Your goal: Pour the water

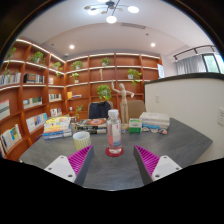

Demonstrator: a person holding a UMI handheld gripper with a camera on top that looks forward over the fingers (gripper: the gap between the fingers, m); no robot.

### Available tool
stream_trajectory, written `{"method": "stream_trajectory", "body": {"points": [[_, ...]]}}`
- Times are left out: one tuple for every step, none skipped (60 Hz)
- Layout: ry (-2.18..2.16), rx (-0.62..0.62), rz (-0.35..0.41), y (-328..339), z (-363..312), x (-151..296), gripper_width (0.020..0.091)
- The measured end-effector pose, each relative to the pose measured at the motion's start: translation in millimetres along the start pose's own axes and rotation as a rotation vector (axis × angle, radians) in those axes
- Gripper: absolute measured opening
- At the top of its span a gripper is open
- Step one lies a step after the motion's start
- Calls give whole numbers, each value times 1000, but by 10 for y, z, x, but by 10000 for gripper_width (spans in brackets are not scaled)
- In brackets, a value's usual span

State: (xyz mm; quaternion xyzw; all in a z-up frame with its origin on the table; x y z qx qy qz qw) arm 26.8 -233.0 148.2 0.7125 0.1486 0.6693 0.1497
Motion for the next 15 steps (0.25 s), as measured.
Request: {"method": "stream_trajectory", "body": {"points": [[2,0,4,18,-6,13,853],[2,0,7,42,-9,20,853],[3,1,9,51,-12,37,852],[6,3,10,65,-25,42,851],[9,5,9,77,-36,47,851],[12,4,10,91,-43,53,851],[17,1,12,105,-48,61,851],[23,-2,15,117,-55,68,853],[29,-4,19,127,-64,78,854],[36,-6,23,137,-72,87,852],[43,-9,27,143,-79,97,852],[47,-13,32,151,-80,100,852],[49,-17,36,155,-82,104,853],[51,-21,38,153,-91,114,851],[52,-22,39,153,-98,119,851]]}}
Point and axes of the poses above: the point between the fingertips, and its own axes, seen from behind it with the camera up: z to the right, x up, y backward, against the way the camera looks, the point moved 6 cm from there along y, backward, against the way the camera looks, and after that the axes turned 12 degrees about -z, right-handed, at the moved point
